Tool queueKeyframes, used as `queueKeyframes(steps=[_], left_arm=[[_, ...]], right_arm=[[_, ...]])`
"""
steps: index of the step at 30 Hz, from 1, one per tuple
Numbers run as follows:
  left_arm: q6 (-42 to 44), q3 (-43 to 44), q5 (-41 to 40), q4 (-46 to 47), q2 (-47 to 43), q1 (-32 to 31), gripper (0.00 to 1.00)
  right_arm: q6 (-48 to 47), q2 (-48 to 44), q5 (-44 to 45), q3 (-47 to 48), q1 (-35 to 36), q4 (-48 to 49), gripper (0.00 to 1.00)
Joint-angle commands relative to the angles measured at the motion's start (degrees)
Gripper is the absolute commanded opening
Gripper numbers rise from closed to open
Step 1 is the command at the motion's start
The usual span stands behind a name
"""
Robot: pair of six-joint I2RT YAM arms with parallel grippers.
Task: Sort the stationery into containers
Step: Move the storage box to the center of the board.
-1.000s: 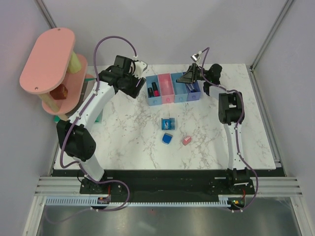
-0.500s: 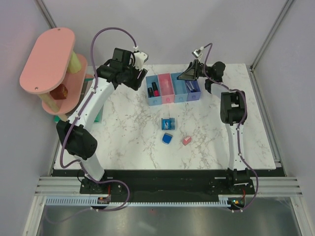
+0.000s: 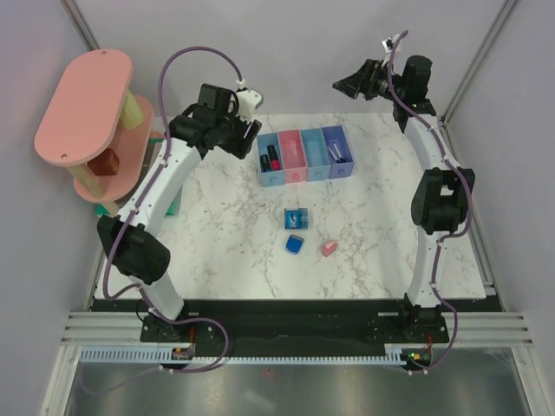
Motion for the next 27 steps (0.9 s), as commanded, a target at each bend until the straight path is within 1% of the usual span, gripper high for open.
queueKeyframes(steps=[1, 2, 3, 4, 5, 7, 9, 11, 16, 18, 21, 27], left_arm=[[2.3, -0.3, -2.7, 1.1, -3.8, -0.7, 0.71], [2.1, -0.2, -5.6, 1.3, -3.6, -1.1, 0.71], [2.0, 0.3, -7.2, 1.2, -3.0, -1.3, 0.71], [1.1, 0.7, -8.8, 1.2, -1.2, -1.5, 0.71], [0.6, 1.1, -11.4, 1.2, -0.1, -1.5, 0.71], [-0.6, 1.7, -13.5, 1.3, 3.4, -1.6, 0.71], [-1.4, 1.8, -14.4, 3.0, 5.7, -1.6, 0.70], [-1.6, 3.0, -16.4, 4.7, 10.0, -1.7, 0.70], [-0.7, 7.5, -25.1, 8.4, 20.9, -1.5, 0.70], [-0.3, 10.3, -28.1, 8.6, 23.3, -1.4, 0.70], [-0.4, 12.4, -29.8, 8.9, 26.6, -1.4, 0.70], [0.0, 12.1, -30.9, 10.2, 29.5, -1.2, 0.70]], right_arm=[[-25.5, -3.6, 21.5, 9.7, 1.2, -30.9, 0.98], [-27.9, -3.3, 28.9, 10.6, 1.4, -33.6, 0.98], [-30.5, -3.2, 31.7, 11.8, 1.5, -36.2, 0.98], [-35.7, -3.1, 34.6, 11.8, 1.7, -39.6, 0.98], [-37.5, -3.5, 41.3, 11.2, 1.9, -40.5, 0.98], [-41.7, -3.5, 45.3, 9.6, 2.0, -42.6, 0.98], [-43.7, -3.7, 49.0, 6.6, 2.2, -43.1, 0.98], [-44.6, -3.5, 50.7, 4.6, 2.3, -43.3, 0.98], [-46.0, -2.2, 53.1, 3.6, 3.2, -43.4, 0.98], [-46.7, -1.7, 55.7, 3.4, 3.8, -43.6, 0.98], [-48.7, -0.2, 59.2, 3.0, 5.2, -43.6, 0.98], [-50.5, 5.2, 60.7, 3.6, 6.6, -43.6, 0.98]])
